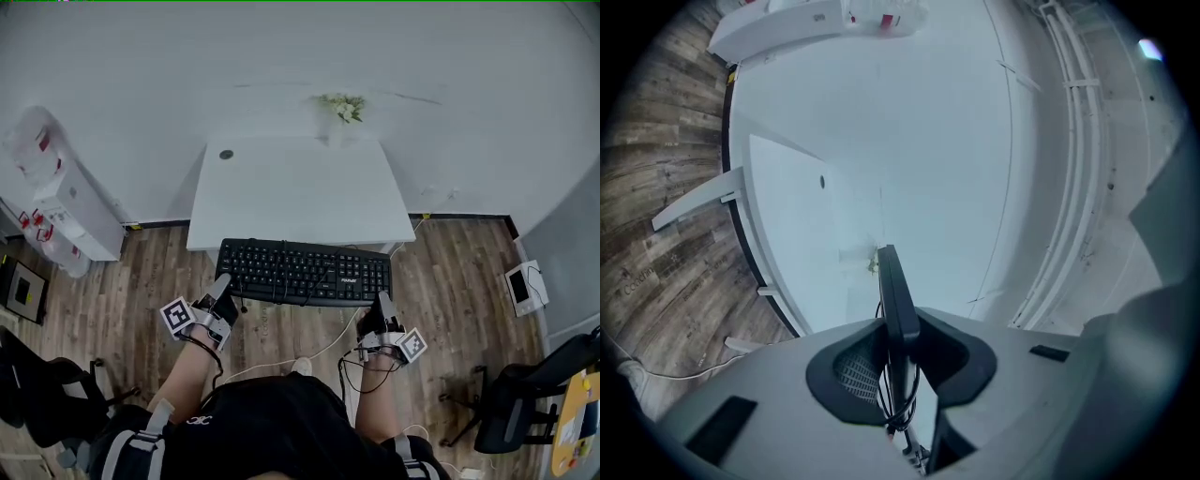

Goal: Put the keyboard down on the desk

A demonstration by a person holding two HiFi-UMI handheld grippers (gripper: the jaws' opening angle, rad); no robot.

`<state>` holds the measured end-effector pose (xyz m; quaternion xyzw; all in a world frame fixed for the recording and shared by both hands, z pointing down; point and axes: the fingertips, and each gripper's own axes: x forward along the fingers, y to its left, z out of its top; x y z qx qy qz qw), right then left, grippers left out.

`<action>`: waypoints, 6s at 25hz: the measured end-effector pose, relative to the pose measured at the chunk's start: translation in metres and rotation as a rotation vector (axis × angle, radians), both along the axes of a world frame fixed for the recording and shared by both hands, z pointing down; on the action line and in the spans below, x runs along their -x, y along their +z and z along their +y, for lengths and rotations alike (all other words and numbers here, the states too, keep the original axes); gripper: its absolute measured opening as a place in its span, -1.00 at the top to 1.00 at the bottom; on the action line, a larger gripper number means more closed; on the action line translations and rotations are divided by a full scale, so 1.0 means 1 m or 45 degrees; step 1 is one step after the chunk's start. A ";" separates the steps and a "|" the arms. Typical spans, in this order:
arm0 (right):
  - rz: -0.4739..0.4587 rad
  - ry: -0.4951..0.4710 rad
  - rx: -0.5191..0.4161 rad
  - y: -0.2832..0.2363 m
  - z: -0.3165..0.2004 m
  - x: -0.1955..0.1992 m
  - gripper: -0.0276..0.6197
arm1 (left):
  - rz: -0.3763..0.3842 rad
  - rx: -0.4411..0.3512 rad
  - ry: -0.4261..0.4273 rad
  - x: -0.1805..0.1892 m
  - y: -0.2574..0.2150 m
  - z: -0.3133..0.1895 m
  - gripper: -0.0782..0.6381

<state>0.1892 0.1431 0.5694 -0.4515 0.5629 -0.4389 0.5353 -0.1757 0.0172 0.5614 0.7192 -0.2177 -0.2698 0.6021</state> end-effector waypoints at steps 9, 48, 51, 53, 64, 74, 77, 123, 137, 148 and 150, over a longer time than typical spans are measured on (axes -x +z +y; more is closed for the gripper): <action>-0.007 -0.086 0.006 0.002 -0.053 -0.068 0.66 | -0.022 -0.005 -0.071 -0.059 -0.003 -0.032 0.58; -0.018 -0.169 0.114 0.040 -0.415 -0.132 0.67 | 0.031 0.095 -0.127 -0.120 0.043 -0.368 0.58; -0.014 -0.174 0.128 0.046 -0.448 -0.130 0.67 | 0.022 0.107 -0.119 -0.118 0.048 -0.401 0.58; -0.009 -0.176 0.147 0.051 -0.465 -0.130 0.67 | 0.013 0.120 -0.111 -0.117 0.054 -0.419 0.58; -0.009 -0.229 0.283 0.086 -0.529 -0.142 0.67 | -0.039 0.209 -0.146 -0.127 0.088 -0.476 0.58; -0.032 -0.294 0.438 0.136 -0.554 -0.160 0.67 | -0.103 0.350 -0.158 -0.147 0.134 -0.496 0.58; -0.052 -0.305 0.482 0.147 -0.560 -0.163 0.67 | -0.131 0.387 -0.169 -0.150 0.147 -0.499 0.58; 1.231 -0.515 1.338 0.214 -0.539 -0.184 0.29 | -1.707 0.176 0.125 -0.126 0.216 -0.500 0.13; 1.526 -0.450 0.953 0.152 -0.562 -0.167 0.90 | -1.869 -0.090 -0.029 -0.122 0.155 -0.512 0.77; 1.692 -0.216 0.409 0.014 -0.614 -0.120 0.90 | -1.806 -0.454 -0.154 -0.166 0.048 -0.537 0.77; 1.635 -0.137 0.287 -0.021 -0.618 -0.116 0.91 | -1.776 -0.553 -0.171 -0.178 0.021 -0.540 0.77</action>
